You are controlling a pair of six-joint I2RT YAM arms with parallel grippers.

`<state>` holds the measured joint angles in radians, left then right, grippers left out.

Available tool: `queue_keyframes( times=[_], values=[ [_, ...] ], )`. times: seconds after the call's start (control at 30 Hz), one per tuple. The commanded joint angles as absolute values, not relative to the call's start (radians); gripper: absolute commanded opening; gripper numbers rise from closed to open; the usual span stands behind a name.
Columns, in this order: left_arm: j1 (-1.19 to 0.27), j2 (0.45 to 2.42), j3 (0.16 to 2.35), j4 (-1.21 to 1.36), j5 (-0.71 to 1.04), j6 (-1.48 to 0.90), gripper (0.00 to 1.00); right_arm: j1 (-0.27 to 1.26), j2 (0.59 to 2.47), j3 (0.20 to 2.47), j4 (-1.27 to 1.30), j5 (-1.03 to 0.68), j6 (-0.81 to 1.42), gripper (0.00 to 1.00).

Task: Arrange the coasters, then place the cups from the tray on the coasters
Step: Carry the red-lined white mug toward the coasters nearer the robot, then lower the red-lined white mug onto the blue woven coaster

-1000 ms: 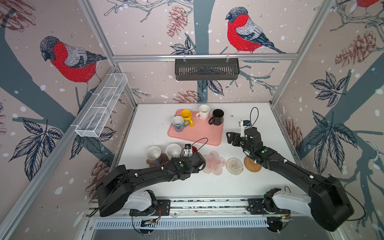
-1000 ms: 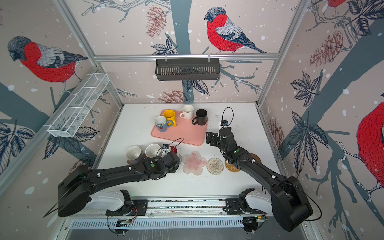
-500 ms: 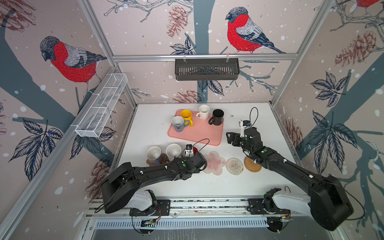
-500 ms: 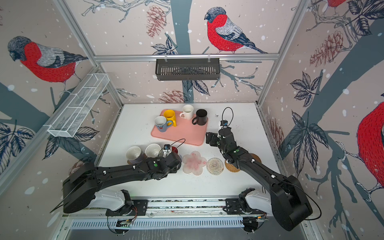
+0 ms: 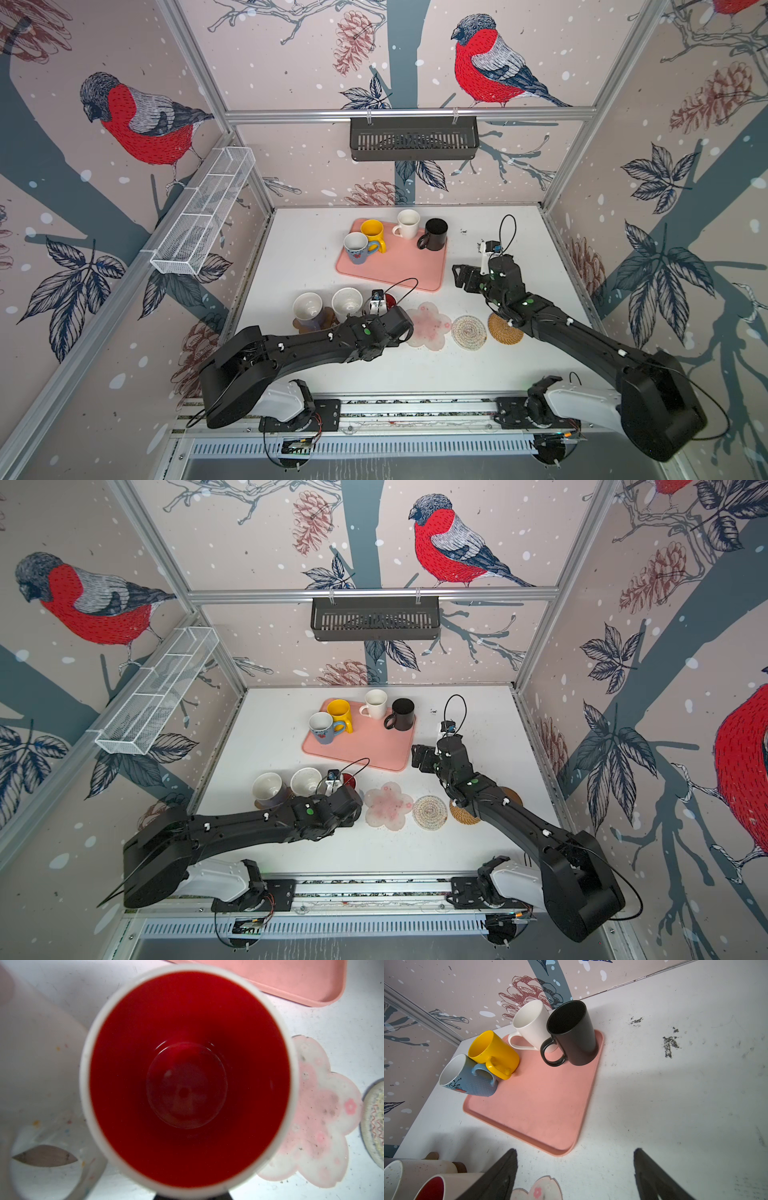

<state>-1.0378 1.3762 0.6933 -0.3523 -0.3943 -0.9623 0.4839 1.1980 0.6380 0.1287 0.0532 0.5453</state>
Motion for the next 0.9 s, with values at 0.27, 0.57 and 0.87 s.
queue_keyframes(
  times=[0.27,0.57,0.87],
  values=[
    [-1.054,1.377,0.687,-0.334,-0.425,-0.989,0.00,0.484,1.196,0.637,0.156,0.055,0.540,0.87],
    [-1.061,1.373,0.688,-0.352,-0.425,-0.989,0.11,0.485,1.199,0.635,0.158,0.056,0.541,0.87],
    [-1.068,1.377,0.693,-0.366,-0.432,-0.997,0.34,0.485,1.199,0.637,0.158,0.055,0.540,0.87]
  ],
)
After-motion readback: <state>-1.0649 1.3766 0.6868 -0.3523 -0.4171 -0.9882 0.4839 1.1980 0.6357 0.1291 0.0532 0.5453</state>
